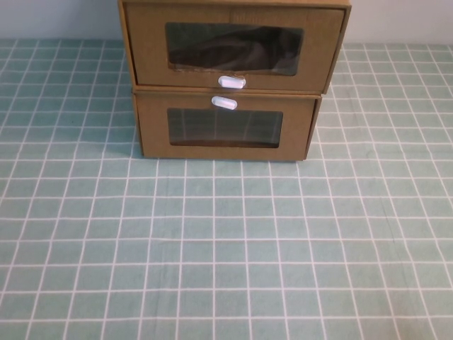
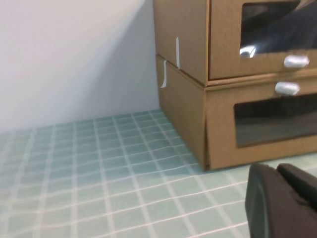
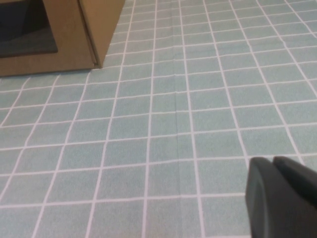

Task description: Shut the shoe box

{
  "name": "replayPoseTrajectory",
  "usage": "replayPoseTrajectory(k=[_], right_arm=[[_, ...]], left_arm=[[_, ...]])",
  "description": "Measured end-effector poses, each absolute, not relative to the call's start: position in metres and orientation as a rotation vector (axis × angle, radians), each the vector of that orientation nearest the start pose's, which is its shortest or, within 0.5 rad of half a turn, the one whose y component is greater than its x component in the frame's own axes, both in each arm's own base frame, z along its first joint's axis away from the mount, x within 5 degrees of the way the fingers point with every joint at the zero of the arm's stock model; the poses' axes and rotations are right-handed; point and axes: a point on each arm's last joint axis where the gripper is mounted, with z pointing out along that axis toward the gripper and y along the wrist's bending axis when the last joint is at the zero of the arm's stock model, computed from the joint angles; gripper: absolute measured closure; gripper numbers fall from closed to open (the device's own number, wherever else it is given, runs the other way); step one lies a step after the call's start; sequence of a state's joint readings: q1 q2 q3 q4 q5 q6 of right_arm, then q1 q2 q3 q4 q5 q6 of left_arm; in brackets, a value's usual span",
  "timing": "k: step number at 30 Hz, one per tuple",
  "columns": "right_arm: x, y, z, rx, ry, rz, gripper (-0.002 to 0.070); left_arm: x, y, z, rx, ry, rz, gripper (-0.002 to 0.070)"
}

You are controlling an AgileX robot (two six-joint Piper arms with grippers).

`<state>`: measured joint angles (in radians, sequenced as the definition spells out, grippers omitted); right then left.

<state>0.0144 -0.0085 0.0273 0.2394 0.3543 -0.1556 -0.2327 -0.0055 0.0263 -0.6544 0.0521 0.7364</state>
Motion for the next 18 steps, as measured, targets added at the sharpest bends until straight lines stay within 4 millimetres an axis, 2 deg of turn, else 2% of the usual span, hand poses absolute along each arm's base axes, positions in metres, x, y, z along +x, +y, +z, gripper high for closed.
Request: replayPoseTrajectory(k=[4, 11, 18], right_arm=[[0.053, 0.008, 0.173, -0.007, 1.849, 0.135, 0.0687], [0.053, 0.008, 0.173, -0.007, 1.849, 0.135, 0.0688], [0.053, 0.008, 0.174, -0.005, 1.847, 0.137, 0.0688]], left_arm=[[0.055, -0.015, 0.196, 0.317, 1.567, -0.073, 0.068], [0.053, -0.006, 0.175, 0.151, 1.825, -0.041, 0.068], [0.053, -0.005, 0.174, 0.116, 1.844, -0.046, 0.068]])
